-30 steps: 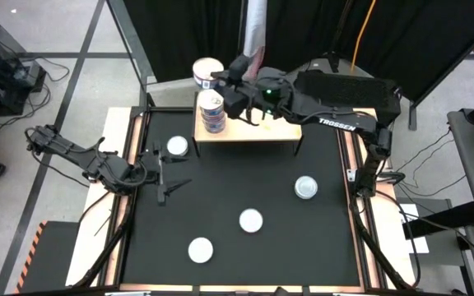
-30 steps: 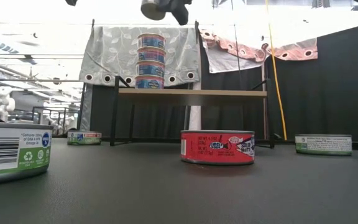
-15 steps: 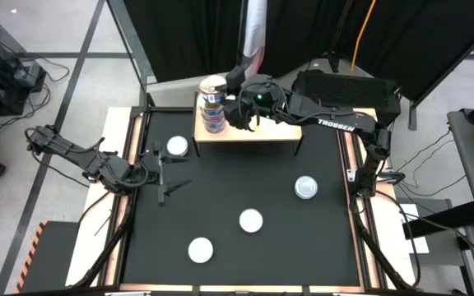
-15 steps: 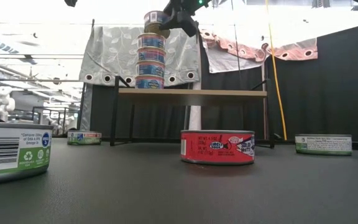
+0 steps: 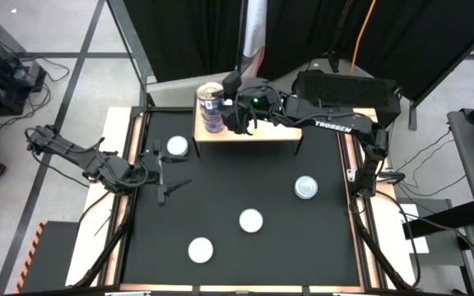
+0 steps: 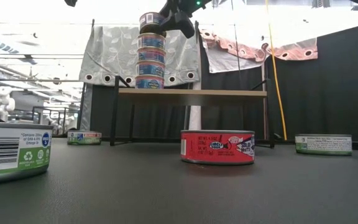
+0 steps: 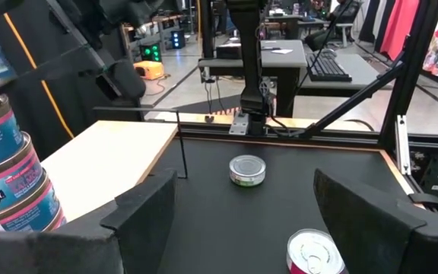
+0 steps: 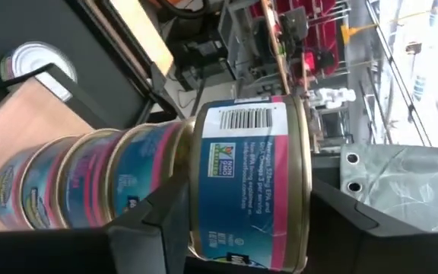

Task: Stack canned seafood by type on shelf
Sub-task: Stack the blue pink tuna can on top of the other blue pink tuna can on the shelf

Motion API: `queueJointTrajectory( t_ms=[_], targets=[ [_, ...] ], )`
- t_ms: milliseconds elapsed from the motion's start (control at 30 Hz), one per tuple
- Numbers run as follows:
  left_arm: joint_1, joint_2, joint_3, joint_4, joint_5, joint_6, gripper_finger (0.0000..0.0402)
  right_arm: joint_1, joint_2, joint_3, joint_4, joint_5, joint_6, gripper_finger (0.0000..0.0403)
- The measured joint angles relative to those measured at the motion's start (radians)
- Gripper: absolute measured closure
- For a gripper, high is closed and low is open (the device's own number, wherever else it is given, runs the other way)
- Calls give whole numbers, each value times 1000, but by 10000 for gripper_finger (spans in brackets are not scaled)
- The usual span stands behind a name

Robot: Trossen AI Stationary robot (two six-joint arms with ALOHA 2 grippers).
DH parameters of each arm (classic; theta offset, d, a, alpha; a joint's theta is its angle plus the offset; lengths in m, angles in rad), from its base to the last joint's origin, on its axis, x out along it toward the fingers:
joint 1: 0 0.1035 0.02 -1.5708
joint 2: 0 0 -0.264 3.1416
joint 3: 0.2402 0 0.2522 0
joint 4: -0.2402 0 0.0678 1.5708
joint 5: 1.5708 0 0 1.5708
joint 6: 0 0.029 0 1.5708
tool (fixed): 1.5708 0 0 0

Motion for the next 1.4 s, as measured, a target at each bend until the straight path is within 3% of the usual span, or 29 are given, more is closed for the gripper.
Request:
queueJointTrajectory(
  t_ms=[300,633,900,1400],
  targets=[
    [0,0,0,0,0,0,94,-5,-2,1,18,-1,13,173],
    [0,0,0,0,0,0,94,-11,-2,1,18,-8,37,163],
    [0,0,0,0,0,-1,94,-13,-2,1,17,-31,102,115],
    [0,0,0,0,0,-2,94,-41,-2,1,25,-64,150,110]
  ],
)
